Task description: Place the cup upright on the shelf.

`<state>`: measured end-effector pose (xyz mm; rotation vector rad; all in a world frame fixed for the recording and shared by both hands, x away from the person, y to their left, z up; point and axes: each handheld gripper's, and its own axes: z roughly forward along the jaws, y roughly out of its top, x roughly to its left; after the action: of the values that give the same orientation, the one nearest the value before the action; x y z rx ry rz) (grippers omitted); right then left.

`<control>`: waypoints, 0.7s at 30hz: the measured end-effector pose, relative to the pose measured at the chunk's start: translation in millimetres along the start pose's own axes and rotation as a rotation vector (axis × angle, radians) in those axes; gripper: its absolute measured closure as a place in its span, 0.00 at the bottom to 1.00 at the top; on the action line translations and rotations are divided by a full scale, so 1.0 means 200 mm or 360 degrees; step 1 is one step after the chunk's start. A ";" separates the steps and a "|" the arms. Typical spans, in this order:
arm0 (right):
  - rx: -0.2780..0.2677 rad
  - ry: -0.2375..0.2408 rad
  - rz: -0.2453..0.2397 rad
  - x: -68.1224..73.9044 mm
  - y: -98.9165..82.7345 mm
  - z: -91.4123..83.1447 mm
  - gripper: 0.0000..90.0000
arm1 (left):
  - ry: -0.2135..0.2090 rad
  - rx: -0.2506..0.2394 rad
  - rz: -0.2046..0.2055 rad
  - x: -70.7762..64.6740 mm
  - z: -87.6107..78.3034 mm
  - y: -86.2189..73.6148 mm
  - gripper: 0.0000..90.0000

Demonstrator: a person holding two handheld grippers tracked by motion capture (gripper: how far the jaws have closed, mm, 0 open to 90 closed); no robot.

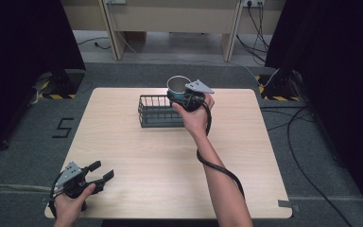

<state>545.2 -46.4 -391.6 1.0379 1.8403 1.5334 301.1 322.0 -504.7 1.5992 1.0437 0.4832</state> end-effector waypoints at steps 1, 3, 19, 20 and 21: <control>0.0007 0.0000 -0.0001 0.00 0.00 0.01 0.18 | 0.0000 0.0001 -0.0001 0.00 0.00 0.00 0.27; 0.0021 0.0002 0.0002 0.00 0.00 0.02 0.18 | -0.0001 0.0001 -0.0001 0.00 0.00 0.00 0.27; 0.0085 -0.0012 0.0024 0.00 -0.02 0.15 0.18 | -0.0007 -0.0010 -0.0008 0.00 0.00 0.00 0.27; 0.0087 -0.0011 0.0026 0.00 -0.02 0.16 0.18 | -0.0008 -0.0010 -0.0009 0.00 0.00 0.00 0.27; 0.0090 -0.0010 0.0023 0.00 -0.02 0.17 0.18 | -0.0008 -0.0012 -0.0012 0.00 0.00 0.00 0.27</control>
<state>570.7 -26.7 -402.8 1.0830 1.8852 1.4928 301.4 321.8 -504.6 1.5887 1.0425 0.4773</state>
